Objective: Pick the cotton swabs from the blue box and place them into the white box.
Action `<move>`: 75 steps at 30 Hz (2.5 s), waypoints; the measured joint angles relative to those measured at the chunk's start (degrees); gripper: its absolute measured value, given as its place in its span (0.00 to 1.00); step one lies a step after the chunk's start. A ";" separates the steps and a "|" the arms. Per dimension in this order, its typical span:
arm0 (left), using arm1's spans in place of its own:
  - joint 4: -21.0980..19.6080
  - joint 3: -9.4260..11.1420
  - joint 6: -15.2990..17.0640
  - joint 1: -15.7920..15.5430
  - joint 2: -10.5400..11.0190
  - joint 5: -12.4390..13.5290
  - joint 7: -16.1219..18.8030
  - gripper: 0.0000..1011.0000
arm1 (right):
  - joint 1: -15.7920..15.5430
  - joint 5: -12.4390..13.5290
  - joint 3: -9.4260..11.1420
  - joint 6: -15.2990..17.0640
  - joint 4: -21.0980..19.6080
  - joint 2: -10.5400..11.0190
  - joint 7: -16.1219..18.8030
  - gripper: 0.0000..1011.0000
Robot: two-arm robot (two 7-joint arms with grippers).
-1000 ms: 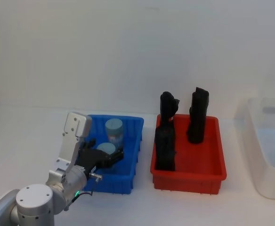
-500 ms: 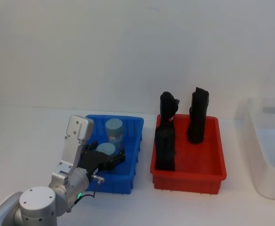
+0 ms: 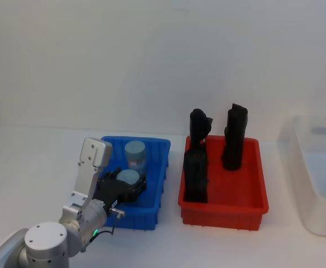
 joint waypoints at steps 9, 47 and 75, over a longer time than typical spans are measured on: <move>0.24 0.04 -0.21 -0.04 -0.10 0.07 -0.11 0.66 | 0.00 0.00 0.00 0.00 0.00 0.00 0.00 0.99; -7.45 -0.40 -2.93 1.48 0.69 7.22 6.18 0.66 | 0.00 0.00 0.00 0.00 0.00 0.00 0.00 0.99; -10.40 0.20 -4.21 -9.25 -5.33 16.94 -4.57 0.66 | 0.53 -3.36 -1.21 -6.61 1.15 -0.21 7.72 0.99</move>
